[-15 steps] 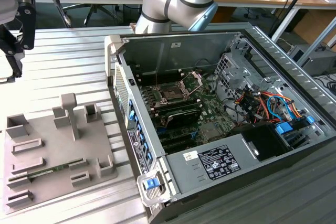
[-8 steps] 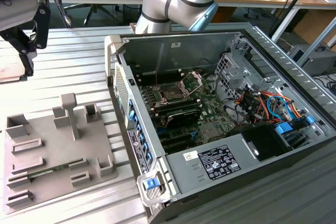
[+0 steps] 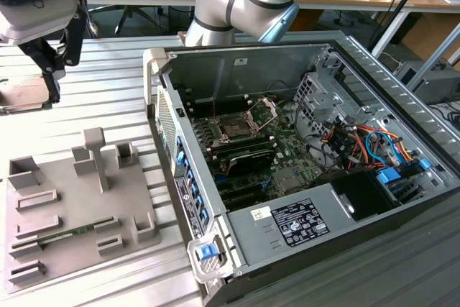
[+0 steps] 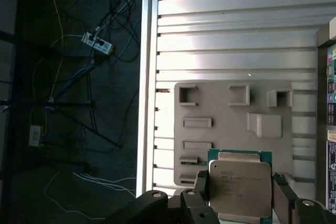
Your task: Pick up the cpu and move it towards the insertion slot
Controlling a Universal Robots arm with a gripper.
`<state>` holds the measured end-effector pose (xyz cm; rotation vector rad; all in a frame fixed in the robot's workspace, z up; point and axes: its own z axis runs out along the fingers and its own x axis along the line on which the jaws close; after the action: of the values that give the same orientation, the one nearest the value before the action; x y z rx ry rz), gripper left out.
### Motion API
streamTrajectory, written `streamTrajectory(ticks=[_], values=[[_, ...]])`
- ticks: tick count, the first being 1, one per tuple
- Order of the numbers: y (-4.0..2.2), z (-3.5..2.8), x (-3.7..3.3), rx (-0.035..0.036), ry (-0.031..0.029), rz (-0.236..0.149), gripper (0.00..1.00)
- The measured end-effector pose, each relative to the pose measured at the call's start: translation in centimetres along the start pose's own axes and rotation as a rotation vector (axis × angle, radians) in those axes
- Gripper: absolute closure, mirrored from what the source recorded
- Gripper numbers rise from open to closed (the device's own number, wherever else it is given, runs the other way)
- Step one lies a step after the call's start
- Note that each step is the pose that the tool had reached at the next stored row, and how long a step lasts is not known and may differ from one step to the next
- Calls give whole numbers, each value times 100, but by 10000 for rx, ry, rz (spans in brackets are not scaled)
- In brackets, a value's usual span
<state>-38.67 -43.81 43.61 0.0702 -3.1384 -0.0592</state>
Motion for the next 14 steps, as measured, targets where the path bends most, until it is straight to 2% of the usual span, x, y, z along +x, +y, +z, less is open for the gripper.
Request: streamTrajectory(ticks=[4, 8, 12, 14], values=[[-5, 0, -102, -1, 10, 1, 45], [-7, 0, -153, -1, 15, 1, 45], [-12, 0, -264, -2, 25, 1, 45], [-13, 0, -295, -2, 29, 1, 45]])
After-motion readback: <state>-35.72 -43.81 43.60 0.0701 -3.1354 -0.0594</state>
